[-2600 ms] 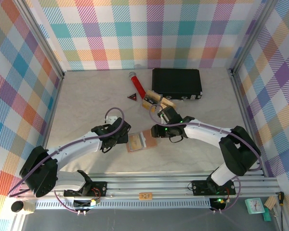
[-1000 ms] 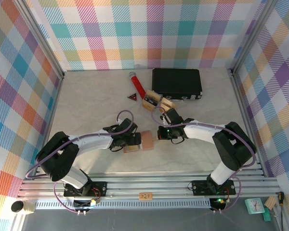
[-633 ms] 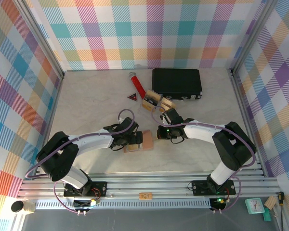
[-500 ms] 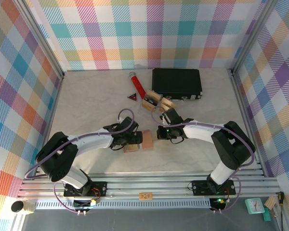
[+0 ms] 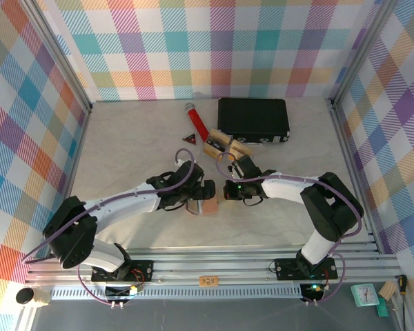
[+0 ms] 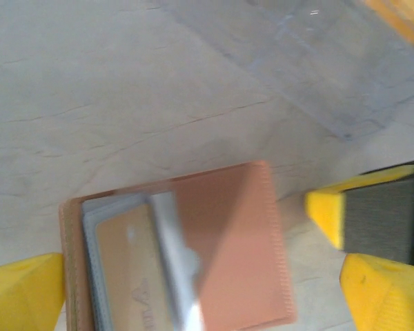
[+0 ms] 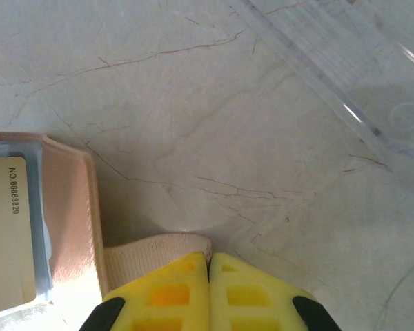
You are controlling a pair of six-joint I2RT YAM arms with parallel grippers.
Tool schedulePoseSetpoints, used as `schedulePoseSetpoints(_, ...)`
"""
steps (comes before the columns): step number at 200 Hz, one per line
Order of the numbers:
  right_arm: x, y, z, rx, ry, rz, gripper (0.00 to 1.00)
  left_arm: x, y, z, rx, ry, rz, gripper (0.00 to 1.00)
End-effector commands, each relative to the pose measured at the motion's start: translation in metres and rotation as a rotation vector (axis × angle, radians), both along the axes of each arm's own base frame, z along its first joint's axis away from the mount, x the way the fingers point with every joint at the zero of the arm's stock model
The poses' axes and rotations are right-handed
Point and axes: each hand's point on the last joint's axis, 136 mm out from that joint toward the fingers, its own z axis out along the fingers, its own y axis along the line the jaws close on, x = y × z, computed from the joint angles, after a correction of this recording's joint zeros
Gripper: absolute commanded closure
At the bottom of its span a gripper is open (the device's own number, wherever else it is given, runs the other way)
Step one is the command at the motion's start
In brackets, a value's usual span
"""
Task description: Put the credit cards into the card holder
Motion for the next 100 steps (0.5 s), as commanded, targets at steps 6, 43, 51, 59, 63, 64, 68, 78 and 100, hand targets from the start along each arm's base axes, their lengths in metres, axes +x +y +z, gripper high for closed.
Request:
schedulePoseSetpoints(6, -0.003, 0.002, -0.005, 0.02, 0.024, -0.007, 1.0, 0.004, -0.035, 0.004, -0.071, -0.014, -0.011, 0.0)
schedulePoseSetpoints(43, -0.004, 0.001, 0.0, 0.027, 0.017, -0.017, 0.9, 0.003, -0.055, -0.025, -0.112, 0.024, 0.029, 0.0)
schedulePoseSetpoints(51, -0.005, 0.0, 0.002, 0.031, 0.013, -0.018, 0.85, 0.002, -0.054, -0.034, -0.106, 0.035, 0.047, 0.0)
schedulePoseSetpoints(59, -0.005, -0.001, 0.005, 0.033, 0.008, -0.018, 0.81, 0.001, -0.051, -0.043, -0.099, 0.047, 0.071, 0.0)
schedulePoseSetpoints(63, -0.006, -0.002, 0.006, 0.032, 0.007, -0.02, 0.8, 0.001, -0.05, -0.047, -0.099, 0.049, 0.082, 0.0)
schedulePoseSetpoints(64, -0.006, -0.002, 0.006, 0.032, 0.006, -0.02, 0.8, 0.001, -0.049, -0.048, -0.1, 0.05, 0.085, 0.0)
schedulePoseSetpoints(68, -0.007, -0.003, 0.007, 0.031, 0.004, -0.02, 0.78, 0.001, -0.047, -0.051, -0.098, 0.052, 0.094, 0.0)
schedulePoseSetpoints(78, -0.008, -0.007, 0.01, 0.026, -0.004, -0.026, 0.76, -0.001, -0.041, -0.06, -0.083, 0.062, 0.121, 0.0)
schedulePoseSetpoints(100, -0.012, -0.015, 0.015, 0.014, -0.021, -0.036, 0.69, -0.004, -0.034, -0.073, -0.049, 0.08, 0.134, 0.0)
